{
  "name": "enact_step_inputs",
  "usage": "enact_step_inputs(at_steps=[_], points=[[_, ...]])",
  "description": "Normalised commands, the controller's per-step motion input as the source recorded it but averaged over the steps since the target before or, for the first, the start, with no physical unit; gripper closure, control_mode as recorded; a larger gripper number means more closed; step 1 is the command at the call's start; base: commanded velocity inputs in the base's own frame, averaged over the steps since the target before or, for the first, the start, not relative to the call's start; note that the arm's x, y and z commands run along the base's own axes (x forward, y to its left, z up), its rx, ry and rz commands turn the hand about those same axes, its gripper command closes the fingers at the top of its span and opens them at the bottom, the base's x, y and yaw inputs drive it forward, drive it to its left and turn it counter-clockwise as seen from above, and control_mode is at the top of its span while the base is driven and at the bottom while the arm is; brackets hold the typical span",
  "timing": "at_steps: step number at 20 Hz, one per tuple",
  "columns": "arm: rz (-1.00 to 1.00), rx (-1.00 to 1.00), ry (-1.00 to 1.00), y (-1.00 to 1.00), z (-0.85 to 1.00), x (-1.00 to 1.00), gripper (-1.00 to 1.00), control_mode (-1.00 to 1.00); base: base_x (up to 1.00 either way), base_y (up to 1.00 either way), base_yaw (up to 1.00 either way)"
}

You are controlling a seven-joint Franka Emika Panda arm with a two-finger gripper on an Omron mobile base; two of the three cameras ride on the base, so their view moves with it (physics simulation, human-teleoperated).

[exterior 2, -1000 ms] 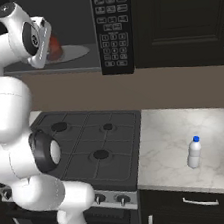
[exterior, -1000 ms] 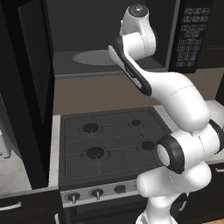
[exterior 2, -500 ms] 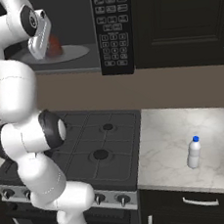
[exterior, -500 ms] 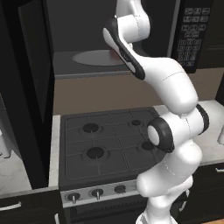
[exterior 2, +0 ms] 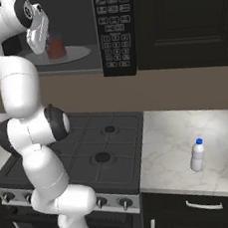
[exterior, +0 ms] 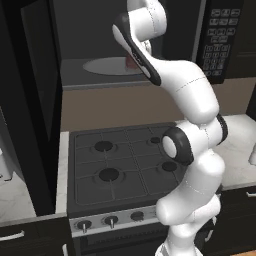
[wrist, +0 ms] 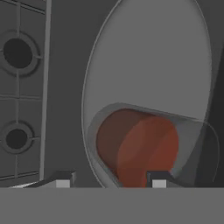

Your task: Place the microwavable item in the microwave. Then, close the microwave door and press the start button.

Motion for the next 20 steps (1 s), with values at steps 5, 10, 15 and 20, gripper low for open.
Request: enact_step_inputs(at_steps=[5,10,15,20], points=[[0.07,-0.05,-0.1,0.0,0.0,-0.12,-1.0,-1.0,0.0,0.0,0.0],[0.05,-0.06,-0.44,0.0,0.0,-0.81,-1.0,-1.0,0.0,0.0,0.0],[0.02,-0.08,-0.51,0.0,-0.1,-1.0,-1.0,-1.0,0.0,0.0,0.0],[0.0,-0.08,-0.31,0.0,-0.63,-0.99,-1.0,-1.0,0.0,0.0,0.0]])
